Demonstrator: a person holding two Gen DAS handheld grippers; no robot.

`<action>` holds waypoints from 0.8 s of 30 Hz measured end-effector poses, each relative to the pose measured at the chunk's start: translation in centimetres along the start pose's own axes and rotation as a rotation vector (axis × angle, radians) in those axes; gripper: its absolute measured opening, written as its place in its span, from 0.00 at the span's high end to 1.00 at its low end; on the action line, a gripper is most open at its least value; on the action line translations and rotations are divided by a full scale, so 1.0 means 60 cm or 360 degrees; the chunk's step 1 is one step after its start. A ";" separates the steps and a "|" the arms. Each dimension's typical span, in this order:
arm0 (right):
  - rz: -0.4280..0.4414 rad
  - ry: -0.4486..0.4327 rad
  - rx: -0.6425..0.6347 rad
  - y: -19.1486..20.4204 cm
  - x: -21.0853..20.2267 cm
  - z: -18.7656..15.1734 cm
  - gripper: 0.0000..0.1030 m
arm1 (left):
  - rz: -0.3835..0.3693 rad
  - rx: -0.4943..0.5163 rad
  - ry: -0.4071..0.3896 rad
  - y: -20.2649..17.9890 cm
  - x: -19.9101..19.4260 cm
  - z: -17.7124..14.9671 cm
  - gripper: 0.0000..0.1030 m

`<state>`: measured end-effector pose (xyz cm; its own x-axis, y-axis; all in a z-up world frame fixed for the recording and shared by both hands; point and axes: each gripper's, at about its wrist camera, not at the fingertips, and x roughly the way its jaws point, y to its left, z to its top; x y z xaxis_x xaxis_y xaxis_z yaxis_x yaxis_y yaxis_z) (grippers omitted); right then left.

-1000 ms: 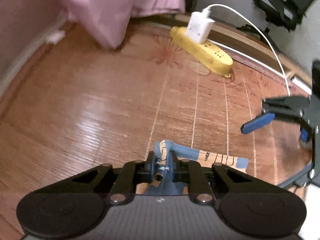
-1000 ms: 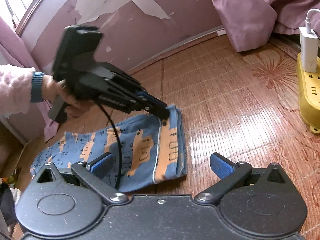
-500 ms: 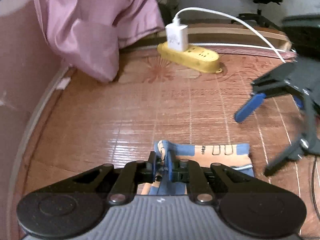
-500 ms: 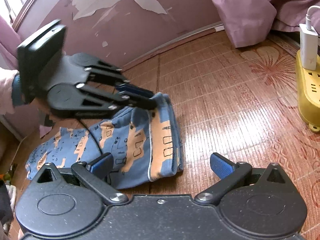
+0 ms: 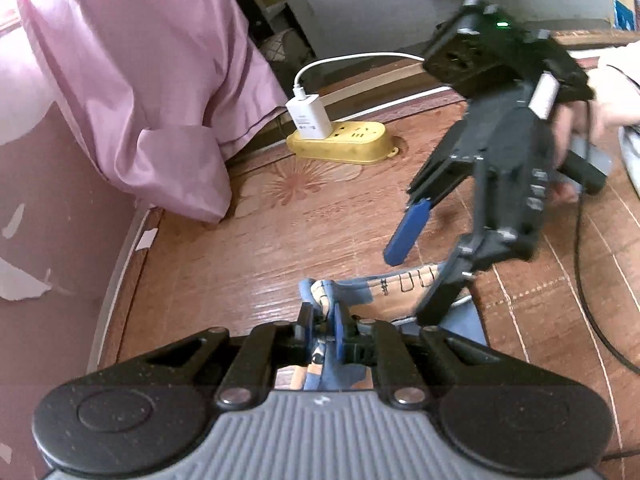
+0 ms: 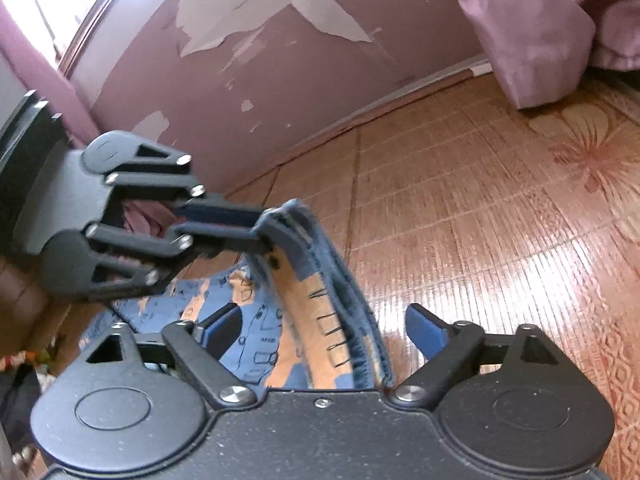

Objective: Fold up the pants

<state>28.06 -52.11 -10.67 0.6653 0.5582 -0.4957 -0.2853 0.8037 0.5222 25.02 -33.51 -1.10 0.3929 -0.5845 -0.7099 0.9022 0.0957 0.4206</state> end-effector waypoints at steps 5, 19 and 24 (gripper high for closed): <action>0.0010 0.0032 0.0030 -0.009 0.014 -0.001 0.39 | 0.0006 -0.0022 -0.0006 0.006 0.001 -0.002 0.89; 0.0030 0.0029 0.0463 -0.056 0.014 -0.011 0.89 | 0.0050 -0.0607 0.0145 0.069 0.050 -0.018 0.79; 0.0005 -0.0005 0.0509 -0.054 0.010 -0.015 0.90 | 0.0035 -0.1138 0.0121 0.097 0.017 -0.056 0.47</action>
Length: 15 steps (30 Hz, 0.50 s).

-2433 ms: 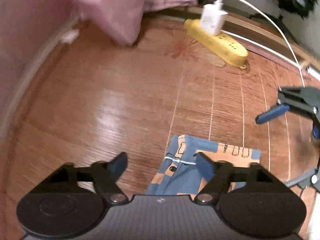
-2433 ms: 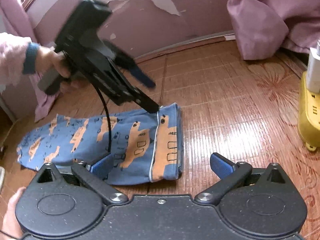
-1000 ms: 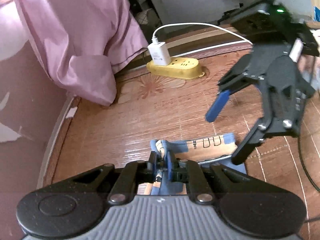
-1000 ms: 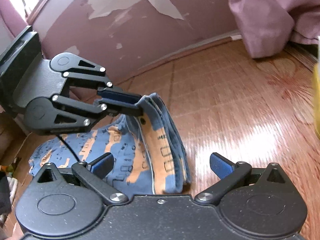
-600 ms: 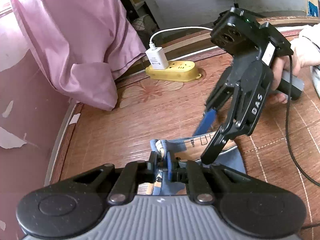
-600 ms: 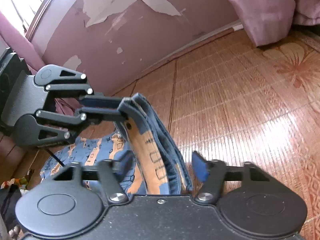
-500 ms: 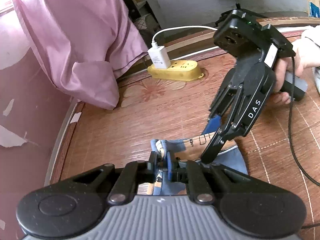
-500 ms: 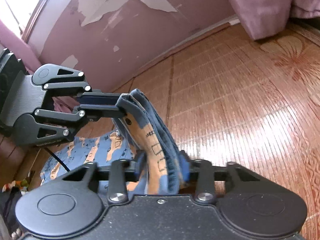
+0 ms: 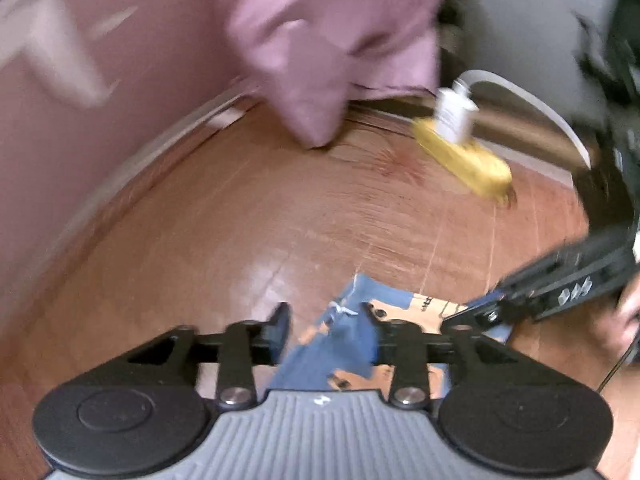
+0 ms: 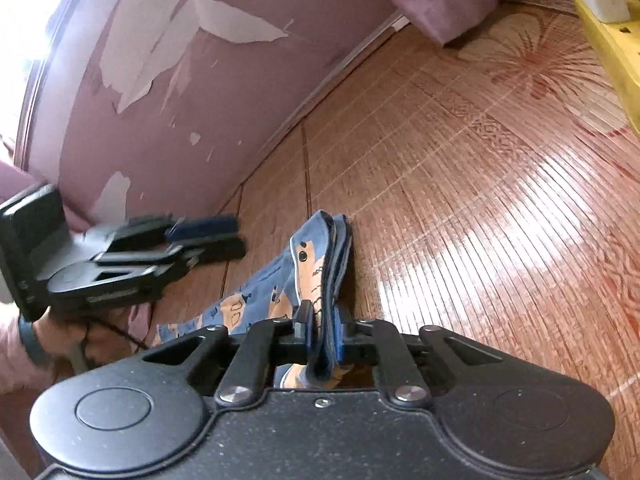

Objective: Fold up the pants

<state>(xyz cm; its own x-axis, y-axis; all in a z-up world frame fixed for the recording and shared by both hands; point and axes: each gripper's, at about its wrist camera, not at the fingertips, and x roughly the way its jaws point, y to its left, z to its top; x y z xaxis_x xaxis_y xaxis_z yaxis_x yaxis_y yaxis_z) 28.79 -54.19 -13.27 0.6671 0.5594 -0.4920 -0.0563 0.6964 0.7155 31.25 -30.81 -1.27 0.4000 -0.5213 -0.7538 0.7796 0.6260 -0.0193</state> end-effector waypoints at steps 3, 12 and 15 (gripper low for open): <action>-0.0035 -0.0041 0.0016 0.008 -0.008 -0.011 0.90 | -0.0129 -0.0407 -0.0025 0.035 -0.026 -0.029 0.19; -0.0227 -0.0225 -0.0203 0.116 -0.024 -0.044 0.90 | -0.0408 -0.1093 -0.0108 0.131 -0.108 -0.124 0.07; -0.0253 -0.0268 -0.0376 0.187 -0.015 -0.060 0.90 | -0.0419 -0.1134 -0.0221 0.154 -0.140 -0.158 0.06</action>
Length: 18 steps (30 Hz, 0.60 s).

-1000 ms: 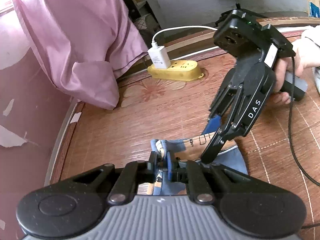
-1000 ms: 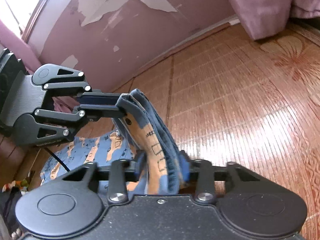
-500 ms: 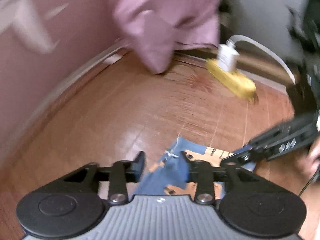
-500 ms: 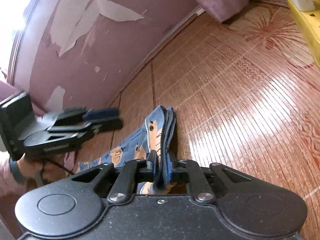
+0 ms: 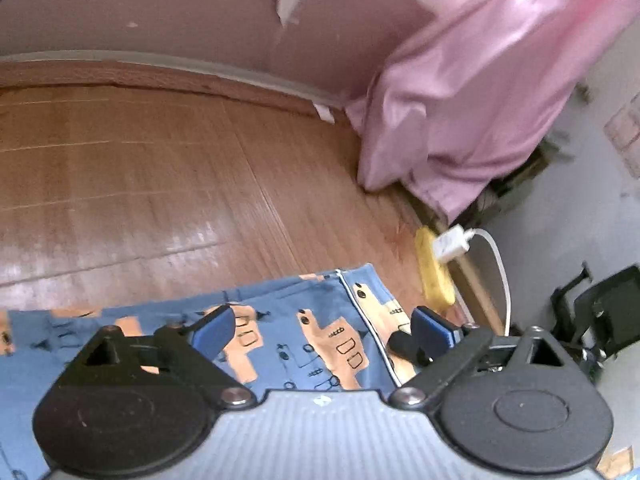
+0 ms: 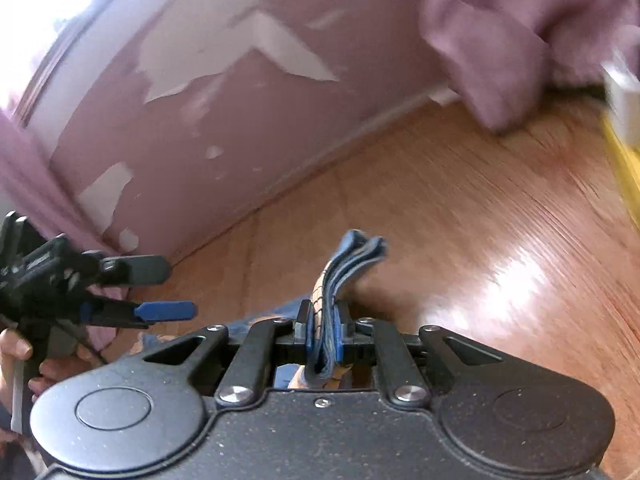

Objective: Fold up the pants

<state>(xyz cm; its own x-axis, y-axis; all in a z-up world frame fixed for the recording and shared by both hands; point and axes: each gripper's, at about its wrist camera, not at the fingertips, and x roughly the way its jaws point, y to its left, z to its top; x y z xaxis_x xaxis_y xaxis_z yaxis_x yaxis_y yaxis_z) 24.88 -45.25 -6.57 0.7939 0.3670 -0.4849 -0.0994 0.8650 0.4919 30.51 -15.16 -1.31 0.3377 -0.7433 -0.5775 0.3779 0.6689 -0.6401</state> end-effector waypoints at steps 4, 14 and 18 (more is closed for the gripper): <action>-0.0068 -0.0002 -0.0300 0.116 0.013 -0.023 0.90 | -0.0120 -0.0161 -0.0022 0.046 -0.036 -0.019 0.06; -0.0151 0.0256 -0.0927 0.315 0.108 -0.164 0.90 | -0.0142 -0.0407 -0.0061 0.179 -0.090 -0.073 0.06; -0.0180 0.0244 -0.1058 0.319 0.118 -0.191 0.82 | -0.0107 -0.0436 0.0009 0.201 -0.070 -0.086 0.12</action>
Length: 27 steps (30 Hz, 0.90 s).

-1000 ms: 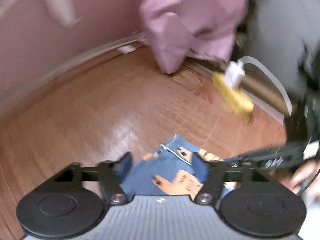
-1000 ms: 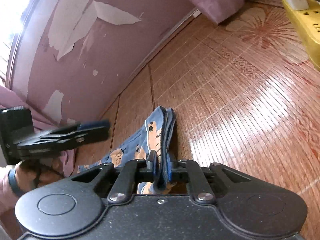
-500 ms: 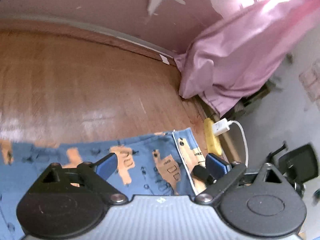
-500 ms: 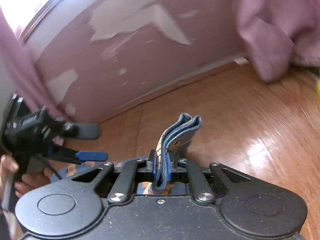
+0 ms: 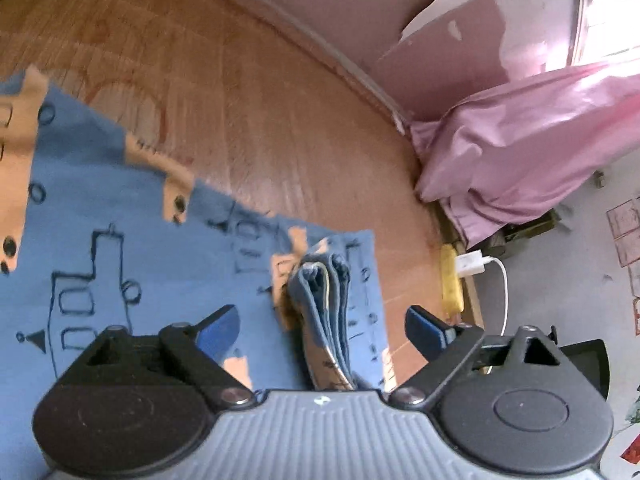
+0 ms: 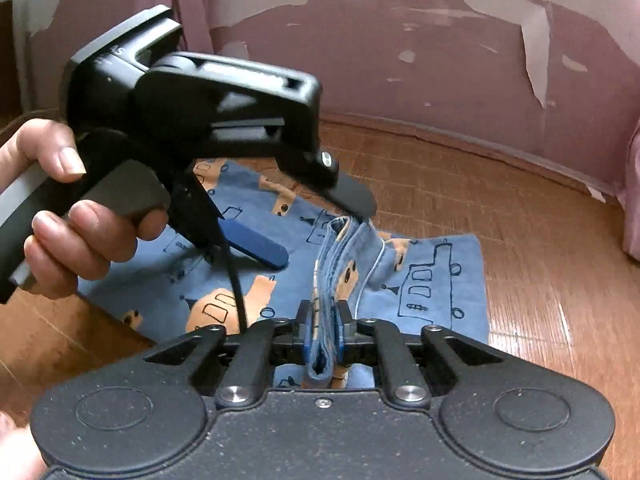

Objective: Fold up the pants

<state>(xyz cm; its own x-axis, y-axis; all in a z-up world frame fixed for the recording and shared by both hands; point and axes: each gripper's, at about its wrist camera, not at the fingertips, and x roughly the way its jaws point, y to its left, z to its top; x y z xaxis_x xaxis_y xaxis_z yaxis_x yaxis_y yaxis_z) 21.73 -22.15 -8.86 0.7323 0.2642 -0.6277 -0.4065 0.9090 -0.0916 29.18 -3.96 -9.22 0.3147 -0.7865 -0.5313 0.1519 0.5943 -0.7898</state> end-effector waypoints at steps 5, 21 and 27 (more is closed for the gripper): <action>-0.0004 -0.0015 -0.0065 0.009 -0.006 -0.029 0.56 | 0.0007 0.0043 0.0018 -0.004 0.004 -0.005 0.12; 0.0029 -0.0050 -0.0086 0.020 -0.014 -0.052 0.61 | 0.0361 -0.0095 0.0014 -0.028 0.031 -0.003 0.75; 0.0000 -0.0080 -0.0022 0.007 -0.019 -0.052 0.82 | 0.0394 -0.0085 0.0014 -0.036 0.036 -0.005 0.82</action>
<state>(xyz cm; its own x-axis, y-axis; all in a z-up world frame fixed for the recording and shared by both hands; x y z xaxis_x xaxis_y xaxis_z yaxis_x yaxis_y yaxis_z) 19.06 -23.06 -10.59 0.7588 0.2804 -0.5879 -0.4136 0.9047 -0.1023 29.25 -7.00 -8.76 0.3278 -0.6195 -0.7133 0.0216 0.7597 -0.6499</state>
